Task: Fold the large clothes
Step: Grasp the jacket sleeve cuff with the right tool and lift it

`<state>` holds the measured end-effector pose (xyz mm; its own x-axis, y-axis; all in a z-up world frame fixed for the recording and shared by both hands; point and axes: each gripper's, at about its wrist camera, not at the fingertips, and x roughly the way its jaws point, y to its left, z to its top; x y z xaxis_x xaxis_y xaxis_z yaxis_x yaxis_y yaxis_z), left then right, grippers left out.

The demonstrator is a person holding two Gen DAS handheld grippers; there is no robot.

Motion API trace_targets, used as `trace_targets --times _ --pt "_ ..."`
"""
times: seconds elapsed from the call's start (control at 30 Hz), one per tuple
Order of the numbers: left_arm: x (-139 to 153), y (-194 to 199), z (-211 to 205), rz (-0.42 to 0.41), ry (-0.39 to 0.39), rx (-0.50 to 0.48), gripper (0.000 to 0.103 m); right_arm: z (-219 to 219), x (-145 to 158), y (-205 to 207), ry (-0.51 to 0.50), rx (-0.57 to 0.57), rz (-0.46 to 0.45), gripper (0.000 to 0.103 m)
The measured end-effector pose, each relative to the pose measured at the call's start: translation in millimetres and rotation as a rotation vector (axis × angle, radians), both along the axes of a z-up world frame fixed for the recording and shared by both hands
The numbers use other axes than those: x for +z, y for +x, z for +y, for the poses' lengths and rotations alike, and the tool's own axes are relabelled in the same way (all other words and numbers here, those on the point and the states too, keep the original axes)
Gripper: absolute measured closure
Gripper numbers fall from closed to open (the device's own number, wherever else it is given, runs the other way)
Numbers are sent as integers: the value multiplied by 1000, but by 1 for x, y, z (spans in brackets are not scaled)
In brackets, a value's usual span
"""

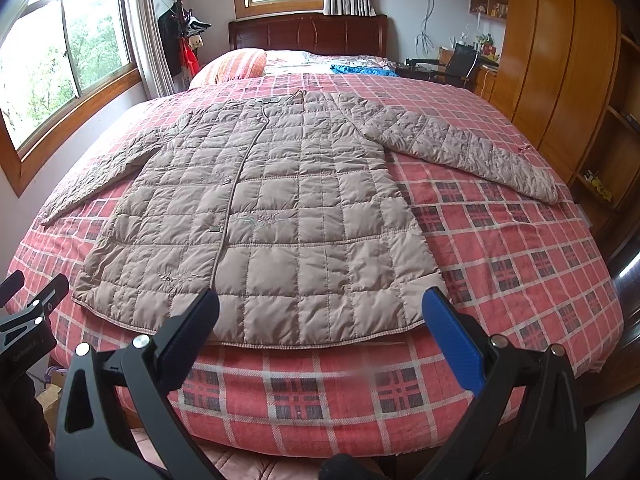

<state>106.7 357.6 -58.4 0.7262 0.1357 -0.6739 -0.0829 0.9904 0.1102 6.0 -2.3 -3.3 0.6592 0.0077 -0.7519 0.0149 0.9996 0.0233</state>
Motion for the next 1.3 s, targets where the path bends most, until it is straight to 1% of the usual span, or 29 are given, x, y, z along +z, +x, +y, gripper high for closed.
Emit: trace_targets --times 0.1,0.2,0.3,0.37,0.43,0.5,0.57,0.63,0.67,0.7,0.77,0.83,0.9,0.93,0.97,1.0,1.07,1.1,1.17,1.27,1.3 --pt "-1 1 1 6 -7 -3 4 -1 0 2 1 -1 -1 3" --pt "-8 9 2 42 -38 -18 4 -3 -5 7 -19 -12 -20 3" --pt "-20 27 4 112 -98 -47 4 -13 -17 21 -2 3 34 3" --pt "-27 40 5 143 -128 -56 4 -25 -24 32 19 -2 71 3" --pt "-30 53 2 149 -133 -69 4 -45 -29 47 32 -20 102 3" --pt "-32 71 -6 161 -136 -114 4 -65 -33 59 58 -50 125 3" --pt "-32 93 -19 175 -118 -151 4 -91 -37 70 117 -79 157 3" --pt "-31 117 -32 186 -93 -165 4 -122 -41 86 175 -113 184 3" --pt "-30 128 -37 191 -90 -172 4 -134 -41 92 182 -130 186 3" --pt "-28 148 -48 202 -86 -181 4 -152 -40 100 181 -171 184 3" --pt "-25 171 -62 210 -96 -199 4 -181 -37 112 194 -225 153 3" --pt "-19 203 -88 213 -80 -227 4 -218 -33 127 192 -273 119 3" --pt "-13 231 -114 210 -80 -264 4 -259 -29 145 173 -341 114 3" --pt "-12 249 -130 220 -81 -285 4 -277 -28 153 168 -363 117 3" --pt "-12 258 -139 227 -81 -289 4 -295 -28 159 175 -377 117 3" --pt "-12 277 -157 238 -91 -302 4 -322 -28 168 182 -419 120 3" --pt "-14 299 -178 246 -98 -317 4 -354 -31 180 185 -448 140 3" --pt "-16 313 -191 253 -103 -324 5 -378 -35 187 209 -470 153 3" --pt "-24 337 -215 276 -124 -342 5 -405 -44 196 241 -487 181 3" --pt "-37 362 -239 330 -166 -376 6 -445 -65 207 302 -516 226 3" --pt "-43 370 -247 353 -189 -385 9 -451 -70 210 301 -534 234 3"
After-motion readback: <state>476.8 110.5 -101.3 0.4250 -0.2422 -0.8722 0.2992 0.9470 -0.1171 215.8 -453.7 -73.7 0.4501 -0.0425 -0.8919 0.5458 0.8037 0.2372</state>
